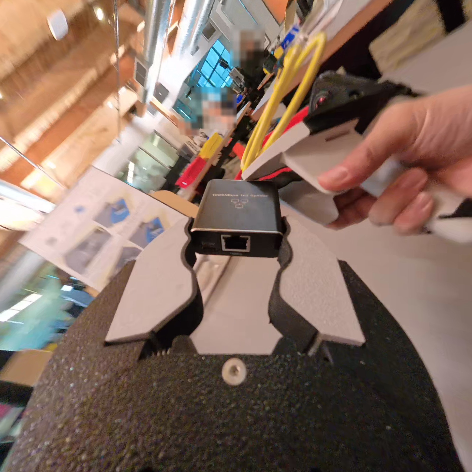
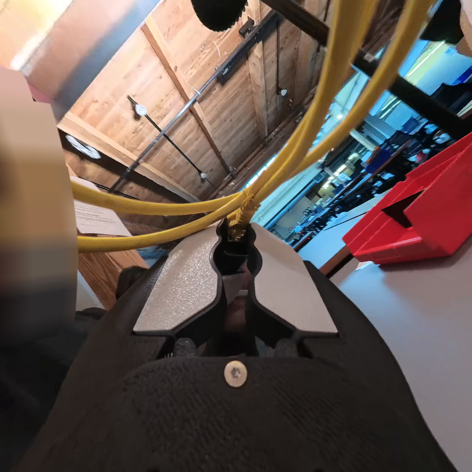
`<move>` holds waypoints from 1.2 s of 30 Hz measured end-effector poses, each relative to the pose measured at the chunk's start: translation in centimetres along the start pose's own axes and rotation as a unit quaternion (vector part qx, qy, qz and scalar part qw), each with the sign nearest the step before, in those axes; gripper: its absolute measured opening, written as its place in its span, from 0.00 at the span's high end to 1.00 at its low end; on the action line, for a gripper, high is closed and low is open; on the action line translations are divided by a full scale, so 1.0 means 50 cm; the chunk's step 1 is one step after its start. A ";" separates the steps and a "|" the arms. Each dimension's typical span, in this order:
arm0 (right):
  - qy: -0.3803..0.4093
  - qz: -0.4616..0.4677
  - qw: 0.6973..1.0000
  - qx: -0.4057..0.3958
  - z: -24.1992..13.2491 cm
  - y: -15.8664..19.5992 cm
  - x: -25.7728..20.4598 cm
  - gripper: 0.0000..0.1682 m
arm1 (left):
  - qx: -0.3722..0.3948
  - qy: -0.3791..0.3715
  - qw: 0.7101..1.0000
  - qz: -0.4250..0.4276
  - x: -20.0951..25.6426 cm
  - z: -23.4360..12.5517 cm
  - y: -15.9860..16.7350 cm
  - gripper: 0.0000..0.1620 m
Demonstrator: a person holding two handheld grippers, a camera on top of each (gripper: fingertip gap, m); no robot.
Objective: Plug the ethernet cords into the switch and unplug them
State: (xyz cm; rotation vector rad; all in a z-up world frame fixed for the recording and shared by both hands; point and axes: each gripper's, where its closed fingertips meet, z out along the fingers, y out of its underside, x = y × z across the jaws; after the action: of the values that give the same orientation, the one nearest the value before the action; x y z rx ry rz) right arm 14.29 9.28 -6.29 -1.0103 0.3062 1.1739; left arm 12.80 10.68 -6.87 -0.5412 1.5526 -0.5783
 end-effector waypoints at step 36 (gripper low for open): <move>0.090 -0.183 0.975 -0.083 -0.014 0.010 0.016 0.82 | -0.031 -0.018 0.996 -0.080 -0.042 -0.007 0.048 0.61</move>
State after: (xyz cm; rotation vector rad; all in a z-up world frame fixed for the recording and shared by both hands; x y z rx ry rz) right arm 14.41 9.22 -7.46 -1.2624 0.1546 0.7839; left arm 12.58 13.88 -6.84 -0.7231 1.5064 -0.6406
